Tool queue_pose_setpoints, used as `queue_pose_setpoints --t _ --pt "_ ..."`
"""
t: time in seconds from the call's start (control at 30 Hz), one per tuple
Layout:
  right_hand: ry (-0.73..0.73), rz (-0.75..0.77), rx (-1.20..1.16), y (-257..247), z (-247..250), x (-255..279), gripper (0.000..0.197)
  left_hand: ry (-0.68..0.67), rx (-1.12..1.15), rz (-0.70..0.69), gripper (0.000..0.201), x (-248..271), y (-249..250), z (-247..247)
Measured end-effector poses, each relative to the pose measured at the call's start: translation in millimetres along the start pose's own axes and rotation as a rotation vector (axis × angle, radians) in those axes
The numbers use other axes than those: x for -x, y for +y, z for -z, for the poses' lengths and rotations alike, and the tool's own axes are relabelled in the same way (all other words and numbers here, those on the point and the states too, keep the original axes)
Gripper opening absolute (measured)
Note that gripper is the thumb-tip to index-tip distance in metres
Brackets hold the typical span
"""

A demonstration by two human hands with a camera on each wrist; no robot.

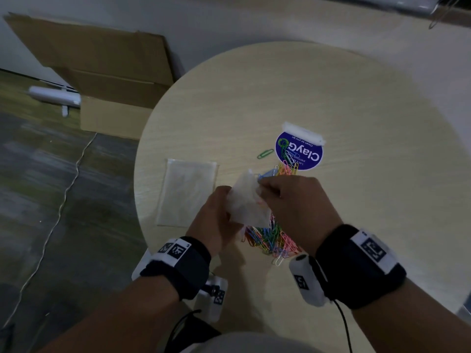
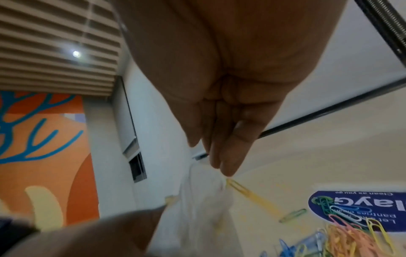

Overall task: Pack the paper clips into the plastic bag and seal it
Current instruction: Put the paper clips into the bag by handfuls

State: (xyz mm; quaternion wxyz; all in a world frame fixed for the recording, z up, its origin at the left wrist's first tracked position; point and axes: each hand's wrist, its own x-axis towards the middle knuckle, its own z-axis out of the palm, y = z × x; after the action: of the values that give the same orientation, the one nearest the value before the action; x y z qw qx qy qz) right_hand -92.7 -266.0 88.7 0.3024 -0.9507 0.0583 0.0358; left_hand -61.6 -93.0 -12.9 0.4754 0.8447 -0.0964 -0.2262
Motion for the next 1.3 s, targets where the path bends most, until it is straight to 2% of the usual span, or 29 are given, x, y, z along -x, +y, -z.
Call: queue_pose_setpoints --t 0.07,0.13,0.17,0.3,0.4,0.43,0.53,0.6,0.67,0.73,0.8,0.83,0.93,1.0,1.1,1.2,1.3 --pt "0.092 -0.067 -0.115 2.3 15.0 0.7 0.020 -0.014 0.043 0.021 0.048 1.2 -0.5 1.0" --pt "0.176 -0.202 -0.237 19.7 27.1 -0.2 0.018 -0.028 0.038 0.038 0.054 1.6 -1.4 3.6" --pt "0.181 -0.273 -0.217 36.2 29.0 0.9 0.019 -0.037 0.015 0.051 0.059 2.3 -1.5 5.3" --pt "0.001 -0.588 0.083 125.2 10.0 31.1 0.039 -0.041 0.031 0.067 0.056 4.2 -7.4 9.4" --pt "-0.083 -0.737 0.140 151.2 -11.8 56.0 0.041 -0.043 0.018 0.076 0.054 5.1 -9.6 12.3" --pt "-0.057 -0.734 0.133 150.7 -18.5 57.5 0.036 -0.045 0.015 0.080 0.055 4.7 -11.1 12.5" --pt "0.037 -0.601 0.085 137.5 -33.5 46.8 0.021 -0.040 0.011 0.084 0.058 3.1 -12.7 12.2" --pt "0.054 -0.521 0.006 126.3 -40.2 39.1 0.019 -0.031 0.003 0.083 0.056 2.7 -11.6 11.5" --pt "0.127 -0.504 -0.049 119.9 -44.7 35.9 0.022 -0.022 -0.016 0.076 0.056 2.8 -9.8 11.5" --pt "0.161 -0.577 -0.006 116.7 -47.5 36.6 0.047 -0.014 -0.027 0.073 0.057 2.8 -8.2 11.5" --pt "0.044 -0.640 0.118 112.8 -54.1 37.6 0.076 -0.010 -0.035 0.075 0.058 2.8 -8.0 11.2" --pt "-0.004 -0.624 0.165 110.2 -58.0 37.7 0.079 -0.012 -0.042 0.074 0.058 2.7 -7.8 10.6" --pt "-0.051 -0.502 0.200 105.7 -67.6 34.2 0.058 -0.016 -0.065 0.072 0.057 2.5 -7.3 10.9" --pt "-0.055 -0.494 0.137 107.9 -69.2 30.7 0.044 -0.022 -0.069 0.071 0.057 2.8 -6.7 11.6" --pt "-0.057 -0.520 0.075 112.4 -68.0 27.5 0.035 -0.030 -0.067 0.078 0.056 3.7 -6.2 11.6" --pt "-0.066 -0.467 0.088 115.4 -63.7 23.5 0.021 -0.021 -0.081 0.077 0.058 3.8 -6.6 12.3" --pt "-0.061 -0.447 0.104 116.1 -52.0 24.1 0.019 -0.020 -0.095 0.066 0.059 2.6 -7.5 12.0"
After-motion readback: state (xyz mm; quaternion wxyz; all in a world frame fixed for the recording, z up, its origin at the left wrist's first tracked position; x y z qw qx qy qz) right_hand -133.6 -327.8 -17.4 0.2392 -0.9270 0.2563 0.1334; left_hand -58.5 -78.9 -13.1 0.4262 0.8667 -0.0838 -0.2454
